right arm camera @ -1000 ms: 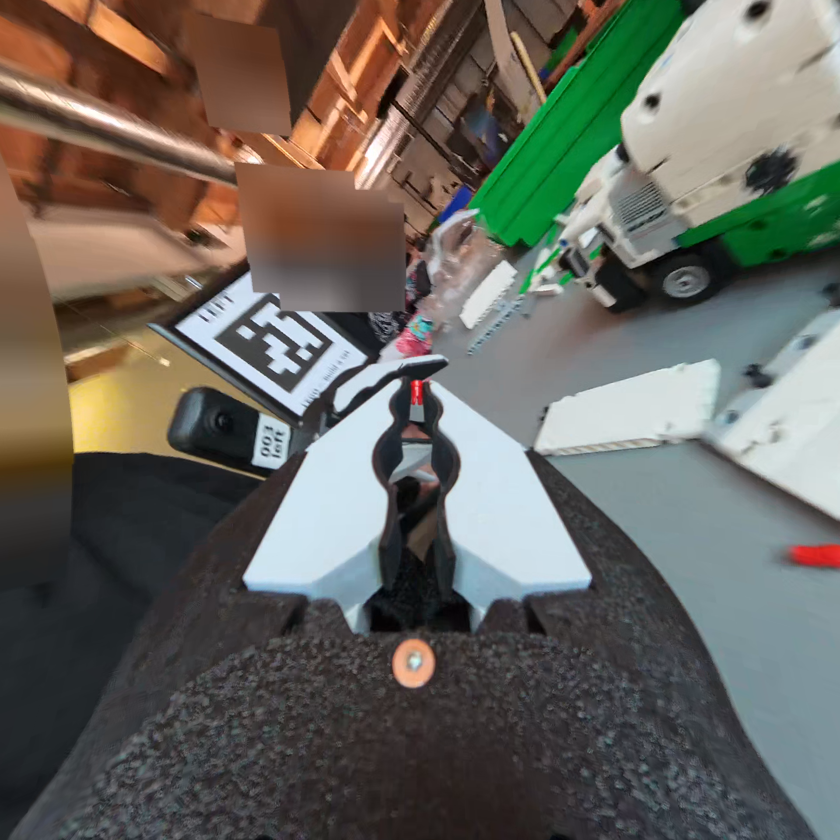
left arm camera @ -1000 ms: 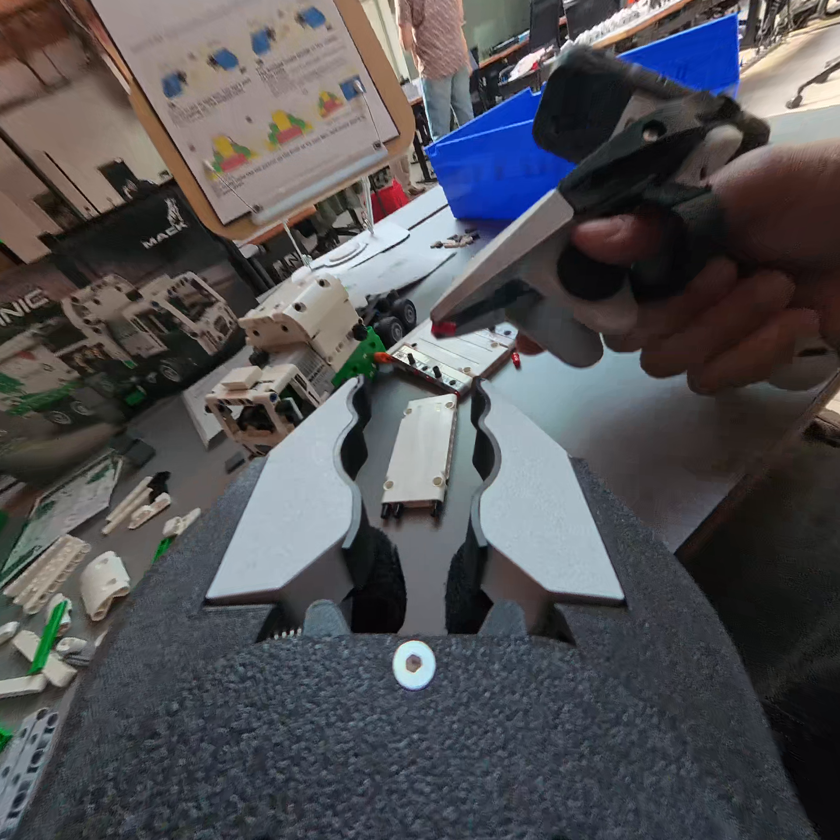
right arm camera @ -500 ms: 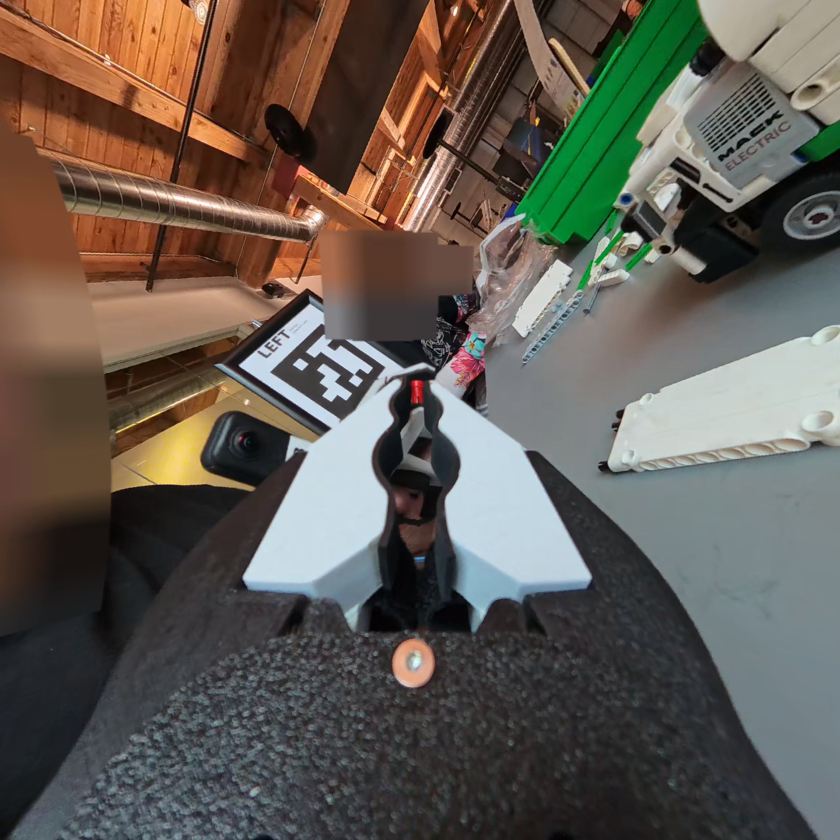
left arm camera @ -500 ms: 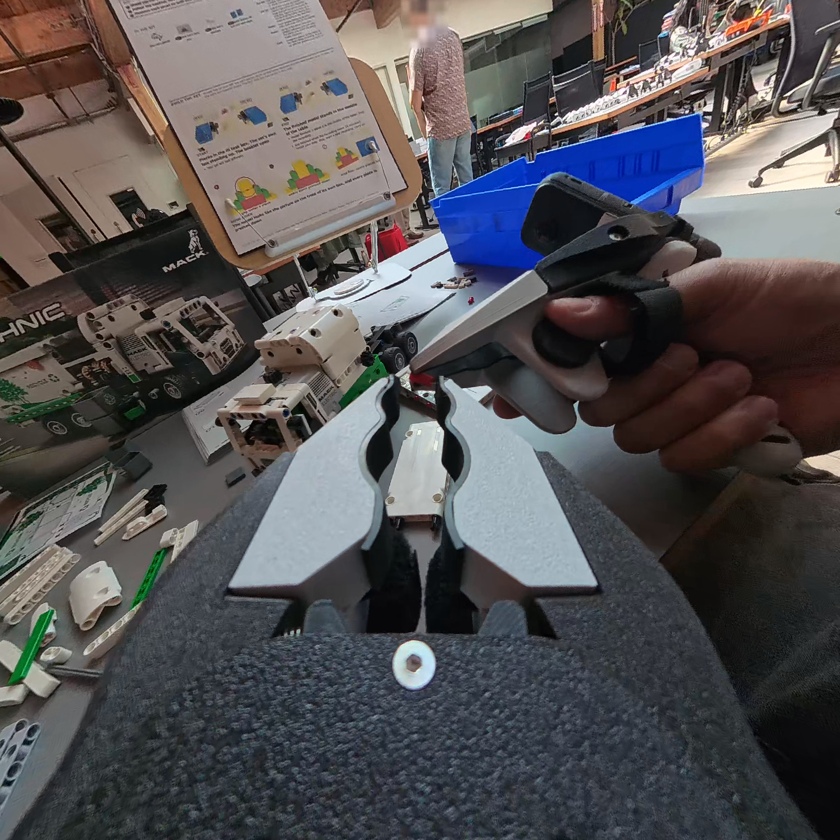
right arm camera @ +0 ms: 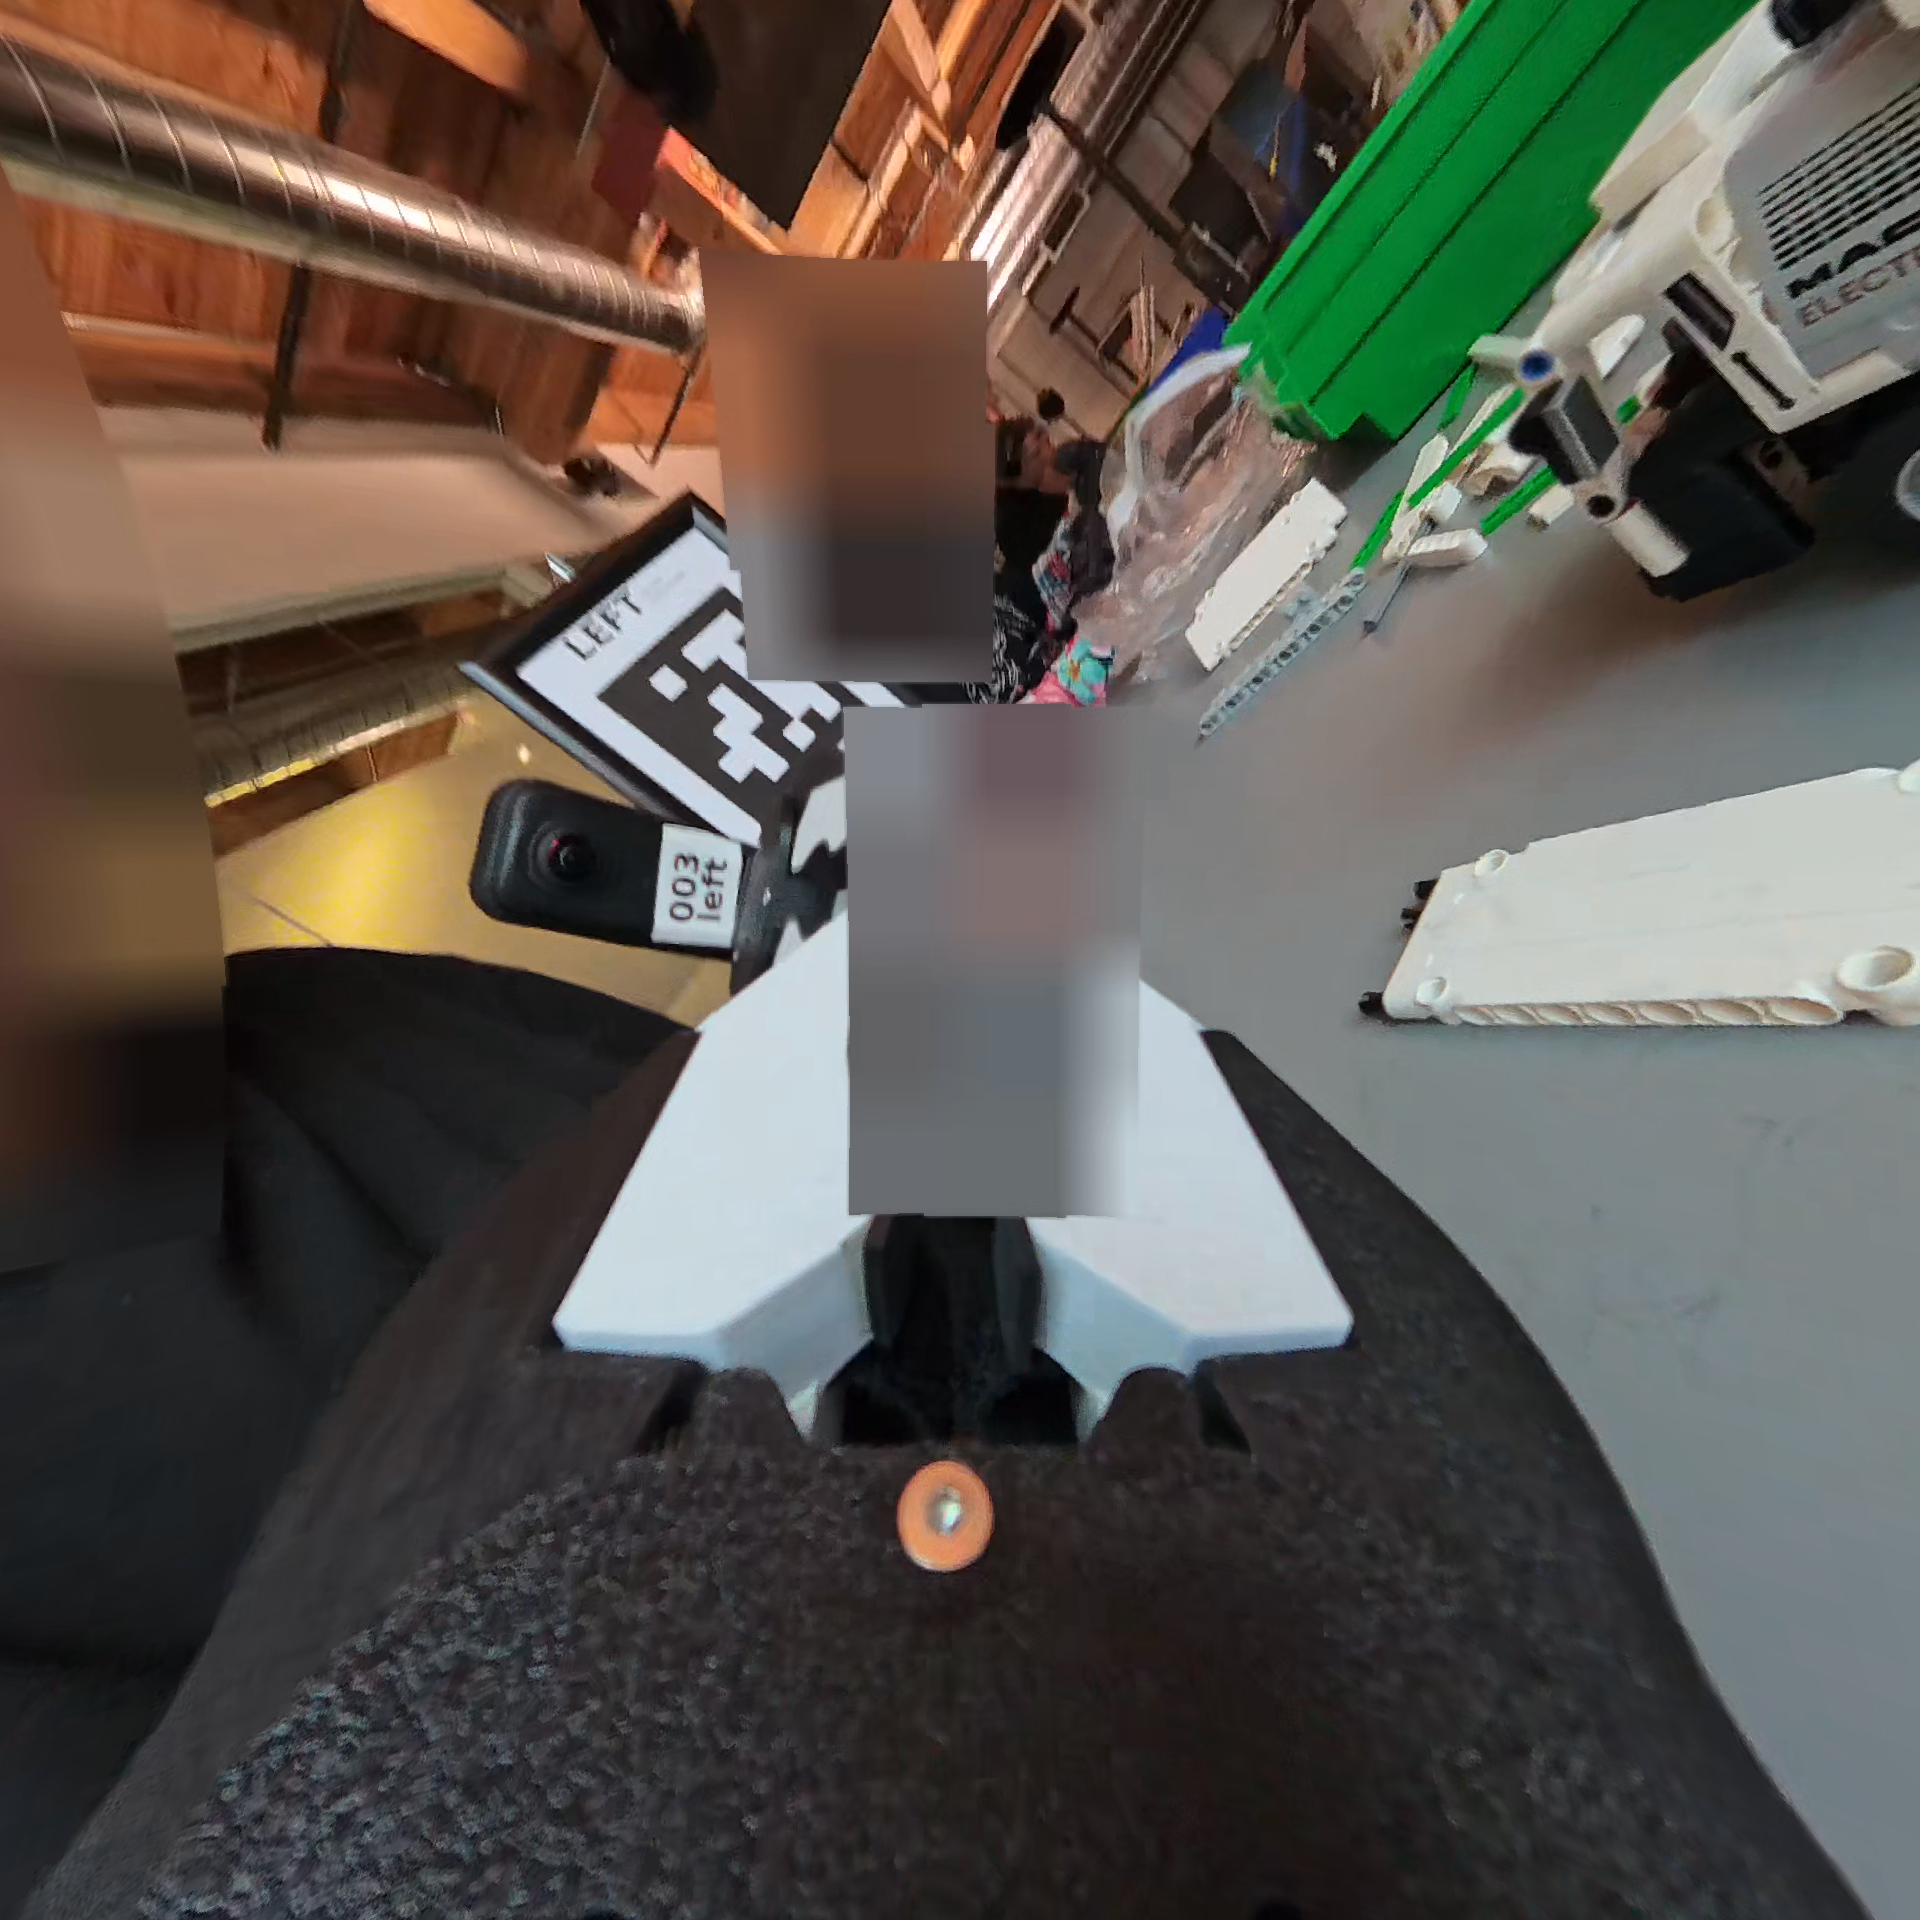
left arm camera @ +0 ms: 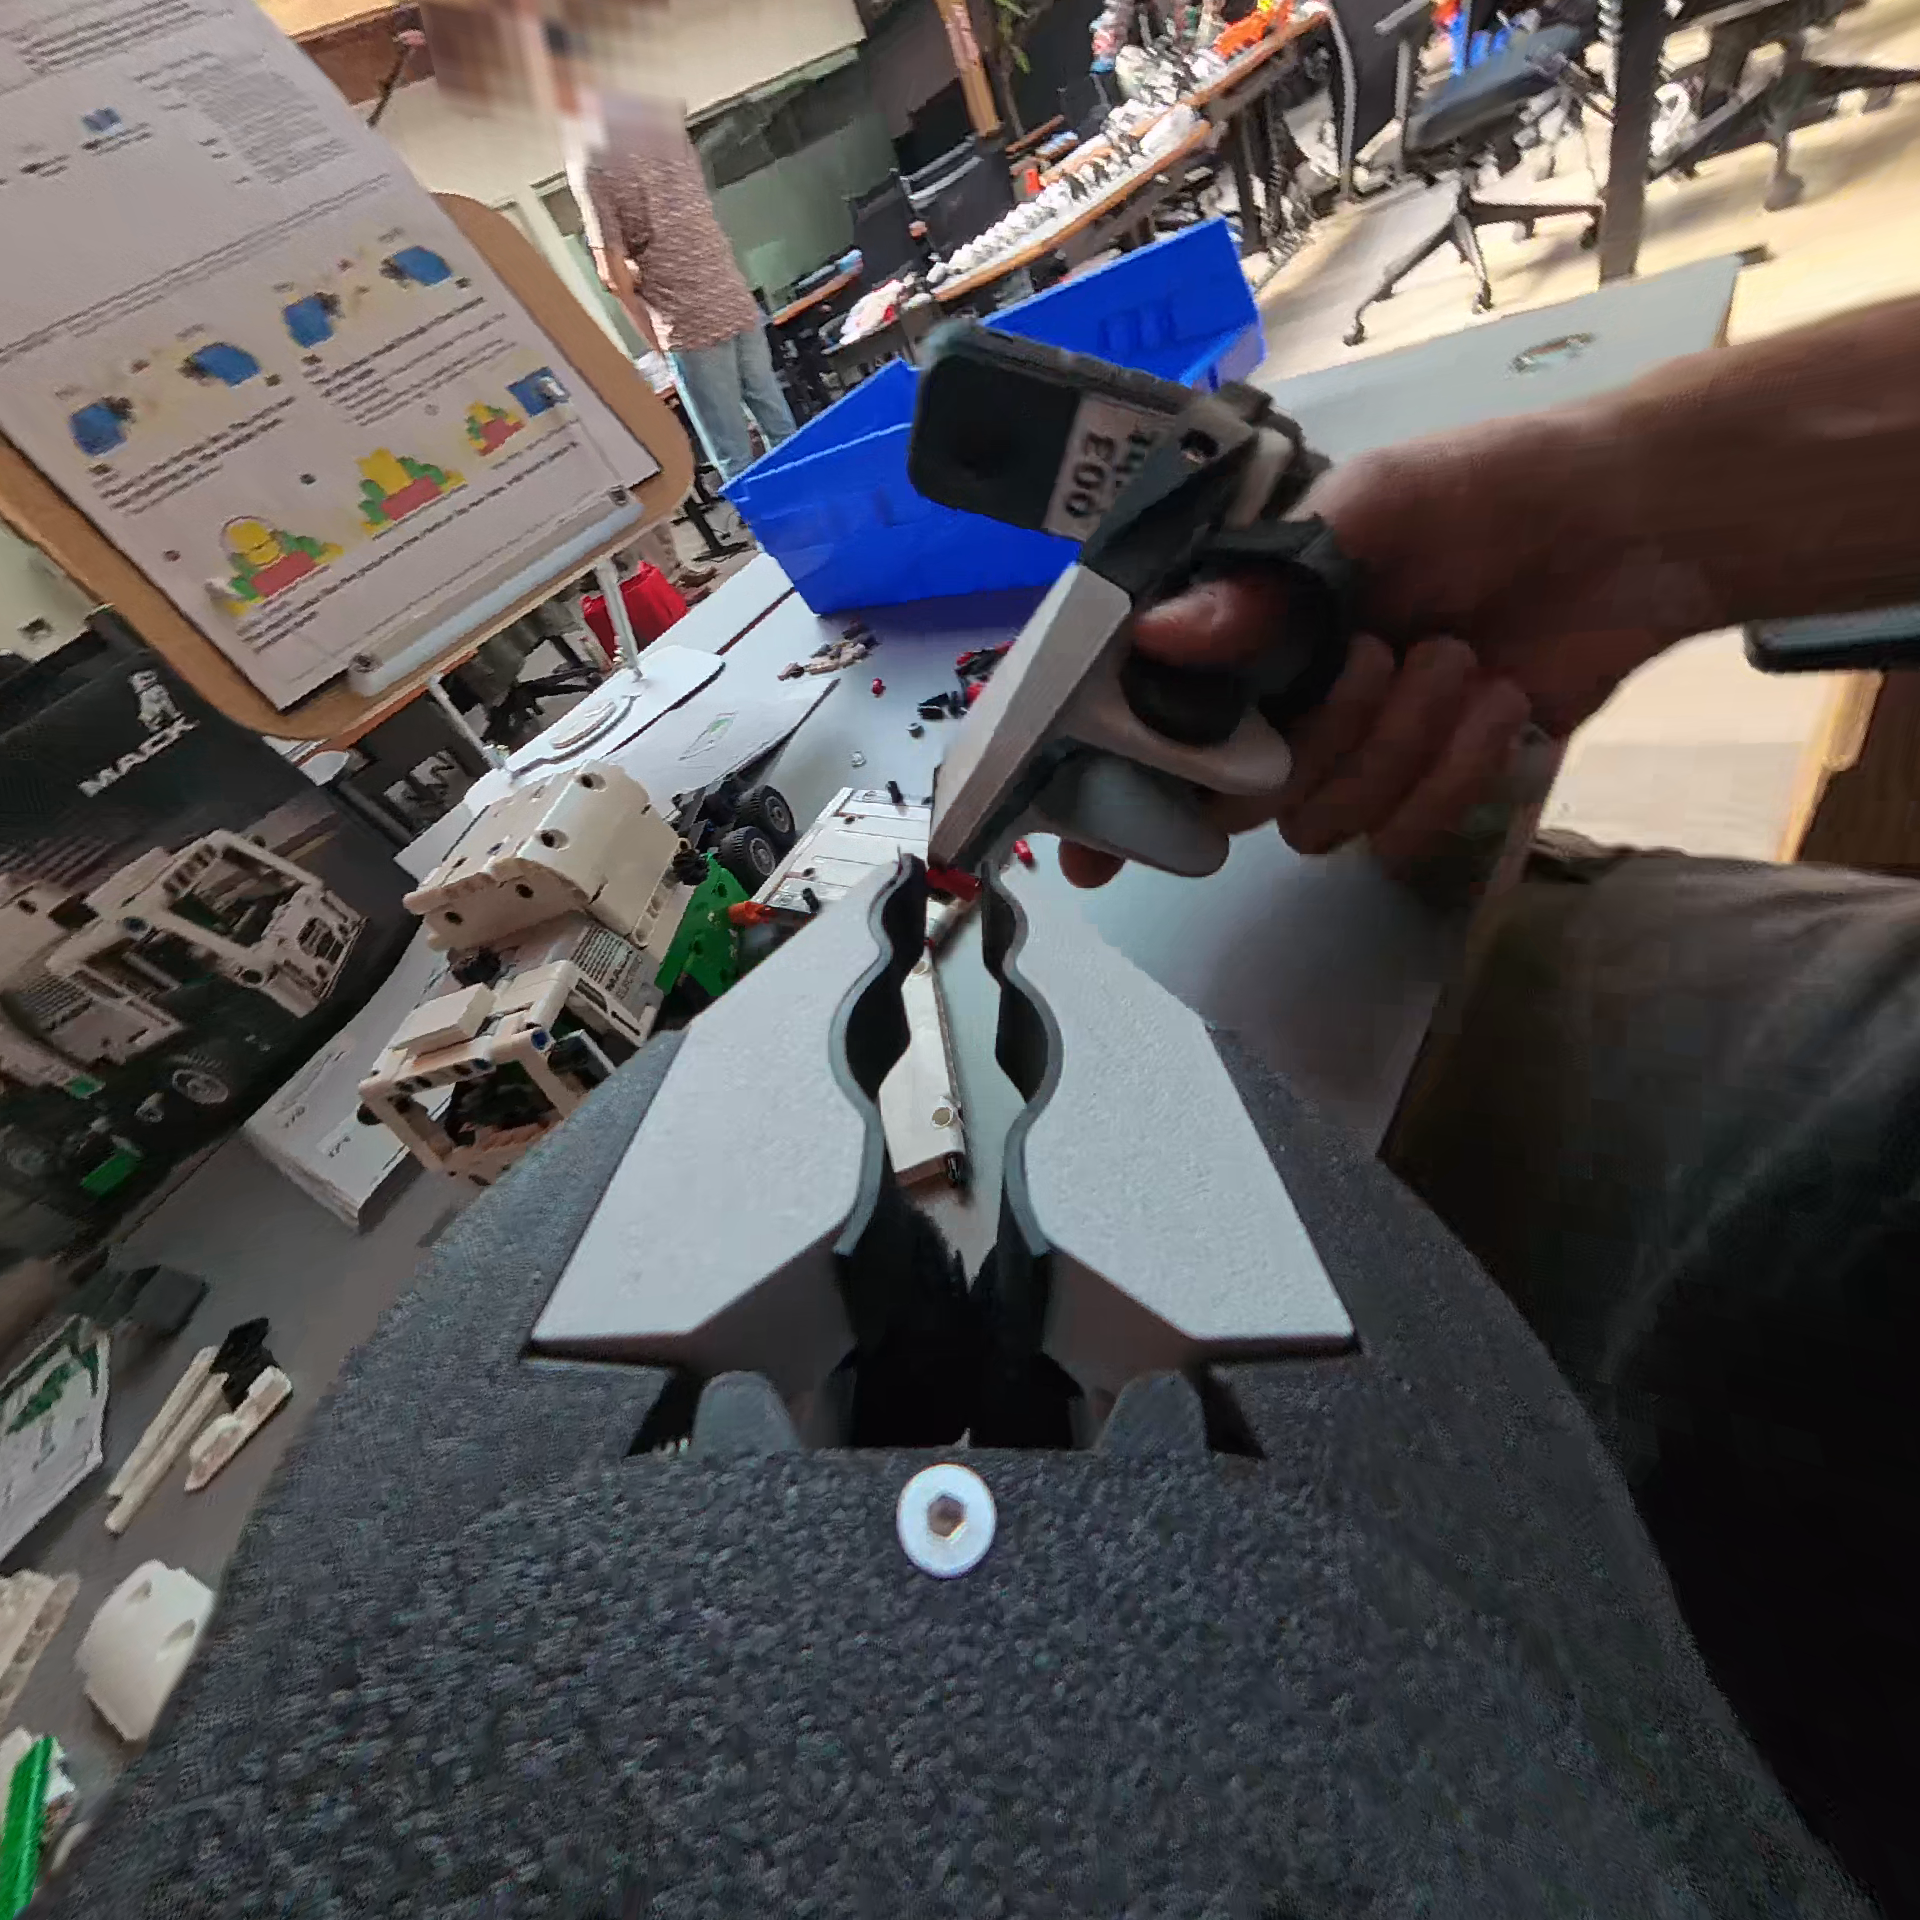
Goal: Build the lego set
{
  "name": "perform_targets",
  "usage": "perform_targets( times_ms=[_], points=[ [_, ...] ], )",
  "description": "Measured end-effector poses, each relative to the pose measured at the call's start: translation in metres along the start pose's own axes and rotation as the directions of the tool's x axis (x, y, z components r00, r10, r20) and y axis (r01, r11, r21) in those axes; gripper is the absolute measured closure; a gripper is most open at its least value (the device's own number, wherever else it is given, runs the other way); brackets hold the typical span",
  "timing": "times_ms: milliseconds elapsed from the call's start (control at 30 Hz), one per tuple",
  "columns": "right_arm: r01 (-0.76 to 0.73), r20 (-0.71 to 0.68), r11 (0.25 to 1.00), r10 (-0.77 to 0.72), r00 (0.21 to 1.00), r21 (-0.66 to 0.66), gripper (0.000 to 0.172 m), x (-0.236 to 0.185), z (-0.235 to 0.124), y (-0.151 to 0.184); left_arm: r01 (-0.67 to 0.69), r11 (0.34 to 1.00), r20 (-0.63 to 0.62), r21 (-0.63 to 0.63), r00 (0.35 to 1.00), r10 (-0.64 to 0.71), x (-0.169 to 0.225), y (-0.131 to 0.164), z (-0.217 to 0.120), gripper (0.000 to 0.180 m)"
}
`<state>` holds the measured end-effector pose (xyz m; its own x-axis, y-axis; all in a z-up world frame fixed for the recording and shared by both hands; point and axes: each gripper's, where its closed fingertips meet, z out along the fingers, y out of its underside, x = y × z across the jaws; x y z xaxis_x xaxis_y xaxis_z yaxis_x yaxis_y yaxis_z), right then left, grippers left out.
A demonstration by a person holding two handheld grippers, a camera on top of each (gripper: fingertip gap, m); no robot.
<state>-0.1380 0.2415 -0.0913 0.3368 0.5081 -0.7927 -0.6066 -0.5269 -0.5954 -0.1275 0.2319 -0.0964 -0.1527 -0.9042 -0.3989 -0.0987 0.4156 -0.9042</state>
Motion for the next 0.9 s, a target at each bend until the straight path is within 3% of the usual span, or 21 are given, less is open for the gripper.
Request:
perform_targets(
  times_ms=[133, 300, 533, 633, 767, 833, 900],
  points=[
    [0.102, -0.022, 0.96, -0.111, 0.994, -0.261, 0.168, 0.002, -0.007, 0.02, -0.168, 0.984, -0.139, -0.055, 0.977, 0.159, 0.017, 0.008, -0.002, 0.171],
    [0.204, -0.041, 0.839, -0.26, 0.965, -0.504, 0.168, 0.009, -0.014, 0.036, -0.348, 0.93, -0.266, -0.116, 0.913, 0.308, 0.029, 0.018, -0.001, 0.172],
    [0.256, -0.075, 0.796, -0.352, 0.933, -0.549, 0.169, 0.018, -0.017, 0.037, -0.493, 0.855, -0.316, -0.163, 0.847, 0.428, 0.028, 0.025, 0.004, 0.171],
    [0.274, -0.106, 0.817, -0.375, 0.921, -0.508, 0.169, 0.022, -0.016, 0.03, -0.449, 0.87, -0.25, -0.206, 0.883, 0.397, 0.017, 0.027, 0.008, 0.162],
    [0.34, -0.169, 0.84, -0.441, 0.881, -0.422, 0.169, 0.033, -0.013, 0.015, -0.262, 0.923, -0.119, -0.283, 0.964, 0.238, -0.008, 0.037, 0.012, 0.161],
    [0.431, -0.237, 0.797, -0.556, 0.797, -0.422, 0.169, 0.044, -0.011, 0.008, -0.216, 0.91, -0.072, -0.354, 0.976, 0.204, -0.022, 0.054, 0.009, 0.156],
    [0.493, -0.292, 0.702, -0.683, 0.669, -0.513, 0.169, 0.061, -0.013, 0.009, -0.144, 0.894, -0.118, -0.424, 0.988, 0.104, -0.021, 0.076, 0.007, 0.147]
  ],
)
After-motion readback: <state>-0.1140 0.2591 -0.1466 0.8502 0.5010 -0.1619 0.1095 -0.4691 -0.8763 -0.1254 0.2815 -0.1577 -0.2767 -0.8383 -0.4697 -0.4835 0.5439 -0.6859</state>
